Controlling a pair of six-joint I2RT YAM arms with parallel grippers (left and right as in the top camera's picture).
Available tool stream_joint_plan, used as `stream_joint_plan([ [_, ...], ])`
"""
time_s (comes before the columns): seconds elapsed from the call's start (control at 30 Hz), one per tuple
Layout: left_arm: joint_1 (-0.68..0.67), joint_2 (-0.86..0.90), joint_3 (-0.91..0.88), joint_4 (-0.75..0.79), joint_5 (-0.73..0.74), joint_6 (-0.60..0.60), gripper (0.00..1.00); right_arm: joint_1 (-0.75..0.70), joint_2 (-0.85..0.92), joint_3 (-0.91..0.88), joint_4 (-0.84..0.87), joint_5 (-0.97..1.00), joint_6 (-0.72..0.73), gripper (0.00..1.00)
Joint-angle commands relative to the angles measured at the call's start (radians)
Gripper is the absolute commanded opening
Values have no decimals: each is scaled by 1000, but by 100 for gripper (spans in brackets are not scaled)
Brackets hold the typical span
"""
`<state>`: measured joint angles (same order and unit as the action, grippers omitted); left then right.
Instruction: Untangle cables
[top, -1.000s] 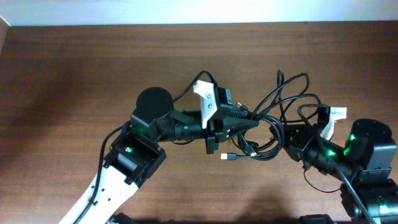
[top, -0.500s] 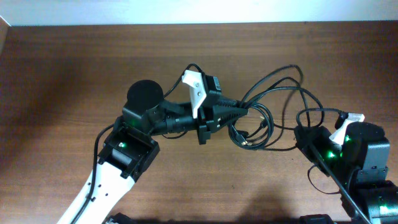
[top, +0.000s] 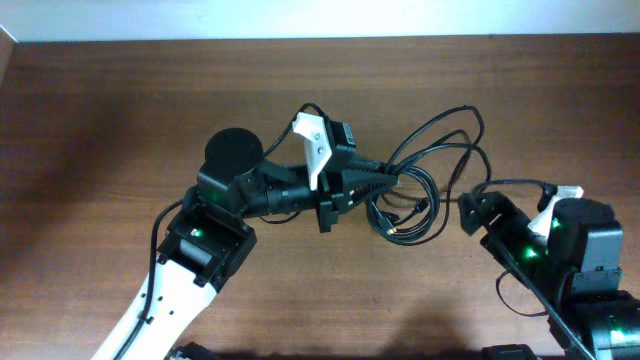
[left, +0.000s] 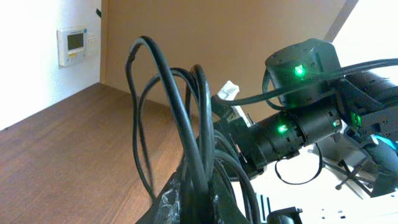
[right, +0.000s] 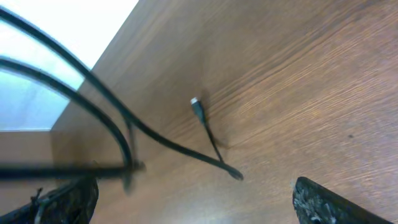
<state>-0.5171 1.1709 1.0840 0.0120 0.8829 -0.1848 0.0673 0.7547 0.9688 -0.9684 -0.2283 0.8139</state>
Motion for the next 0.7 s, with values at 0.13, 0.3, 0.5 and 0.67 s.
stream_joint_plan([
  [0.13, 6, -6, 12, -13, -115, -66, 0, 4, -2, 3, -5, -151, -86, 99],
  [0.3, 6, -6, 12, -100, -226, -88, 0, 4, -2, 3, -1, -189, -105, 99],
  [0.5, 6, -6, 12, -133, -225, -40, 0, 4, -2, 4, 23, -249, -104, 99],
  [0.67, 2, -6, 12, -167, -164, 74, 0, 4, -2, 4, 171, -444, -103, 99],
])
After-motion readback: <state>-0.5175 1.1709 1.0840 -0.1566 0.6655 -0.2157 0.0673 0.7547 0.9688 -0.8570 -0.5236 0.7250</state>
